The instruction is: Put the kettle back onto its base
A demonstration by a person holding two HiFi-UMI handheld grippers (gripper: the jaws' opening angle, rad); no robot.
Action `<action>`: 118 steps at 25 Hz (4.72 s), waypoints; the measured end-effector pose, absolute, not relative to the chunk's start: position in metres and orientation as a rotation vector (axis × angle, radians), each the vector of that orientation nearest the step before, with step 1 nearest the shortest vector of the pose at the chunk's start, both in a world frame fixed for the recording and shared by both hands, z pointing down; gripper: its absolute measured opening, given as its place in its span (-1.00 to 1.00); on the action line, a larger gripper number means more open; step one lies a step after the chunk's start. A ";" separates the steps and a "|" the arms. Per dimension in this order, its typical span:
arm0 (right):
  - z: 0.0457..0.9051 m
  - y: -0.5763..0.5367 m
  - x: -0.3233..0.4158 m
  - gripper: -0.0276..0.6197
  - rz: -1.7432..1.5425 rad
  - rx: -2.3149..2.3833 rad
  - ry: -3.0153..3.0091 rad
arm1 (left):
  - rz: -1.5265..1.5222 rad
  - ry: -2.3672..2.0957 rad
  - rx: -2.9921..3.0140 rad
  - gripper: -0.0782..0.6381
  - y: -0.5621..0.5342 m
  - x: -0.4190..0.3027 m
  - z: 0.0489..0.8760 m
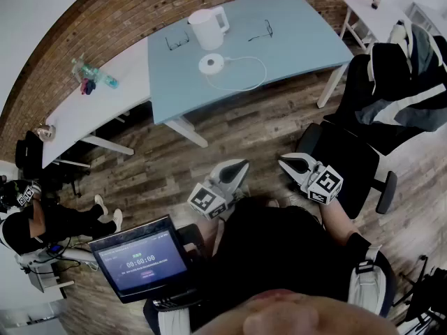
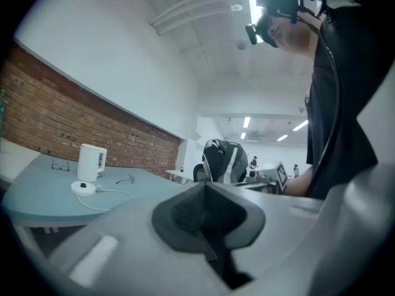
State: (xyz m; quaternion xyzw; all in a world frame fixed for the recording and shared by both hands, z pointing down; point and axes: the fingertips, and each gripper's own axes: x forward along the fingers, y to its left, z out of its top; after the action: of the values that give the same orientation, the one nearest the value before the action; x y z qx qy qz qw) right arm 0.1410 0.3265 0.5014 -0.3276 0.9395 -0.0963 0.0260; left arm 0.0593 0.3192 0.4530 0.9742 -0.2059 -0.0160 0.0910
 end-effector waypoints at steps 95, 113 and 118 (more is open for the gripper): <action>0.510 0.113 -0.098 -0.91 -0.314 -0.924 2.991 | -0.088 -0.555 2.902 -0.78 0.136 -0.145 0.480; 0.516 0.112 -0.081 -0.91 -0.347 -0.928 2.967 | 0.016 -0.567 2.853 -0.78 0.141 -0.140 0.494; 0.520 0.090 -0.074 -0.91 -0.365 -0.913 2.947 | 0.012 -0.601 2.841 -0.78 0.129 -0.138 0.502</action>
State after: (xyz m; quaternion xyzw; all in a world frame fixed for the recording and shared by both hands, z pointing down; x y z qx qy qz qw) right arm -0.0743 0.0897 0.5196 -0.2939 0.9484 -0.1176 0.0174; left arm -0.1380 0.1285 0.5017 0.9714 -0.2056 0.0042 0.1184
